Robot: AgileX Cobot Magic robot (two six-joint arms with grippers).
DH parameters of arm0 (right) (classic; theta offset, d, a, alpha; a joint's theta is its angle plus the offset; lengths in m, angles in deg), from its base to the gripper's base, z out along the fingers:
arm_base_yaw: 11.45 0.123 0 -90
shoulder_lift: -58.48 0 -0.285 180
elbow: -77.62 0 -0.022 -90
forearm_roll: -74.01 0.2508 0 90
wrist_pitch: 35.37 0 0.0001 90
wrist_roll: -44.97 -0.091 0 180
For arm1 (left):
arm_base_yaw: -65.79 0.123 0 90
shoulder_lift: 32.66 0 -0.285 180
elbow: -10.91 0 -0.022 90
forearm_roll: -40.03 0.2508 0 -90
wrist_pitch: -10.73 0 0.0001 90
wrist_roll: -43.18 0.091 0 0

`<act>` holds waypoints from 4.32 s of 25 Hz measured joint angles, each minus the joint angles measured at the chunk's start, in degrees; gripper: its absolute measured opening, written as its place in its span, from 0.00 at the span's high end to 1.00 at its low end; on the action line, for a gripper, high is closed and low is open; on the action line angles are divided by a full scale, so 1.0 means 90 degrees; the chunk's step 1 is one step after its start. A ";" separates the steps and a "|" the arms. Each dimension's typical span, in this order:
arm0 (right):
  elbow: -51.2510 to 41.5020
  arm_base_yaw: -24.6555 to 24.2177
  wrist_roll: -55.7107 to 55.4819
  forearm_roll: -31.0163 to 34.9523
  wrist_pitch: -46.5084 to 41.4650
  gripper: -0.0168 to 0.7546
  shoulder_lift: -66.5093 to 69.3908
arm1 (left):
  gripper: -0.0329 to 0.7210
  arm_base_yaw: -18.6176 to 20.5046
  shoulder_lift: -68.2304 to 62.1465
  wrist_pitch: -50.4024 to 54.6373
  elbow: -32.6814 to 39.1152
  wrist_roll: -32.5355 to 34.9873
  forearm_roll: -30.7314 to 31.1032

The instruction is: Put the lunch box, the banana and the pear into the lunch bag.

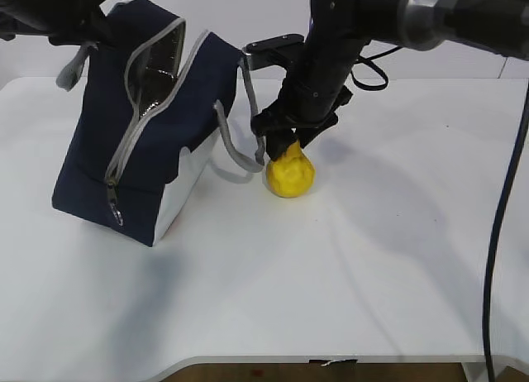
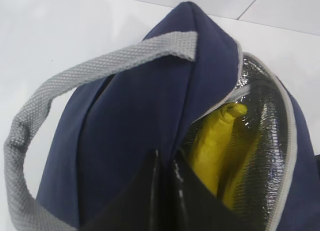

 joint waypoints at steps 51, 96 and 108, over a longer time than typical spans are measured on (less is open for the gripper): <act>0.1581 0.0253 0.1379 0.2482 0.0161 0.57 -0.1365 | 0.96 0.0000 0.0000 -0.0014 0.0000 0.0000 -0.0773; 0.2858 -0.0405 -0.2098 0.2268 -0.1269 0.33 0.0208 | 0.96 0.0000 -0.0009 -0.0089 0.0000 0.0004 -0.0215; 0.2858 -0.0404 -0.2366 0.3275 -0.1269 0.51 0.0724 | 0.96 0.0000 -0.0009 -0.0089 0.0000 0.0004 -0.0215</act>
